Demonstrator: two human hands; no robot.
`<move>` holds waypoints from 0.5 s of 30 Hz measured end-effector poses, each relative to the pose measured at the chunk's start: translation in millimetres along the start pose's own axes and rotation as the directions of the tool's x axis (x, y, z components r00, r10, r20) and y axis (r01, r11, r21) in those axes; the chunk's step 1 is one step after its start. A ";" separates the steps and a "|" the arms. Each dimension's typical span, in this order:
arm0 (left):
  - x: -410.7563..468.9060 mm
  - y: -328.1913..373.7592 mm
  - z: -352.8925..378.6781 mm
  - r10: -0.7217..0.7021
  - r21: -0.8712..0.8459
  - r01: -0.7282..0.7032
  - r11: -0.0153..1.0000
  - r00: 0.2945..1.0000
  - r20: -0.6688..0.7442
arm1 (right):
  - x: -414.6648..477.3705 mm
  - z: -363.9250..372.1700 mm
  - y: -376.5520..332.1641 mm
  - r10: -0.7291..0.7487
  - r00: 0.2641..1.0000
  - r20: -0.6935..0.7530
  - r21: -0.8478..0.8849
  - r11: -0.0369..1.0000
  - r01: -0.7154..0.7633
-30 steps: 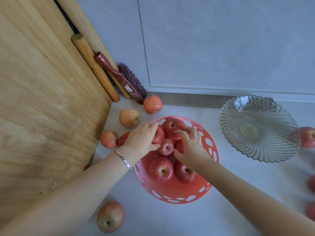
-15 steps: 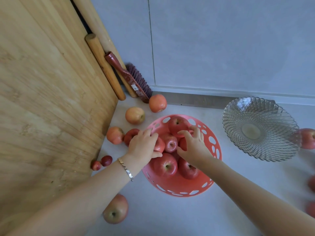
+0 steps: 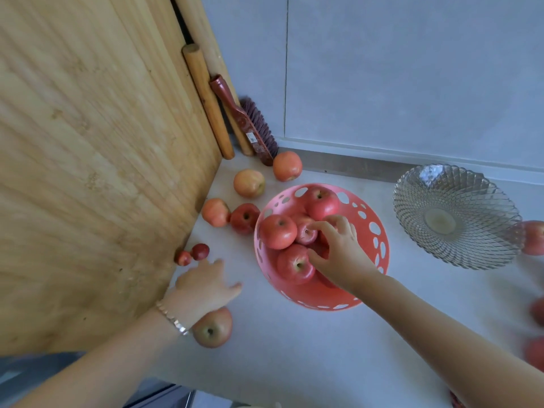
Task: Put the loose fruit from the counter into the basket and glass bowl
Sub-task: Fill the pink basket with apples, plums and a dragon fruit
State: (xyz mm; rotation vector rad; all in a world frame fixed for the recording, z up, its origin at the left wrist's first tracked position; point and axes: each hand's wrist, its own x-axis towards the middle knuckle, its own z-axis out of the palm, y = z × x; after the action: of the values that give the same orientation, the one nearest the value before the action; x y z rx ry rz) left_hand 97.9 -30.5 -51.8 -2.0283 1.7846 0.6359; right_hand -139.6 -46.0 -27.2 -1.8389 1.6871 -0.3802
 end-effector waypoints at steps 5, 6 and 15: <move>-17.3 -22.5 43.4 -0.058 -0.098 0.091 0.991 0.951 0.305 | -9.8 13.8 -18.3 -0.040 0.998 0.040 -0.010 0.999 0.040; -19.1 -23.4 44.8 -0.059 -0.145 0.105 0.984 0.954 0.293 | -11.8 15.5 -21.4 -0.050 0.998 0.042 -0.019 0.998 0.051; -45.8 27.8 -65.6 0.105 -0.529 -0.124 0.840 0.992 -0.066 | -29.3 8.3 -46.6 -0.340 0.927 0.160 0.099 0.939 0.328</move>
State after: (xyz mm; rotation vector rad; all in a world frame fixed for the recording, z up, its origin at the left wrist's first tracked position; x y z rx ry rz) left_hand 72.0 -32.2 28.8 -2.2886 1.9126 1.2633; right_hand -101.9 -15.3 0.1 -2.0452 1.2273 -0.3989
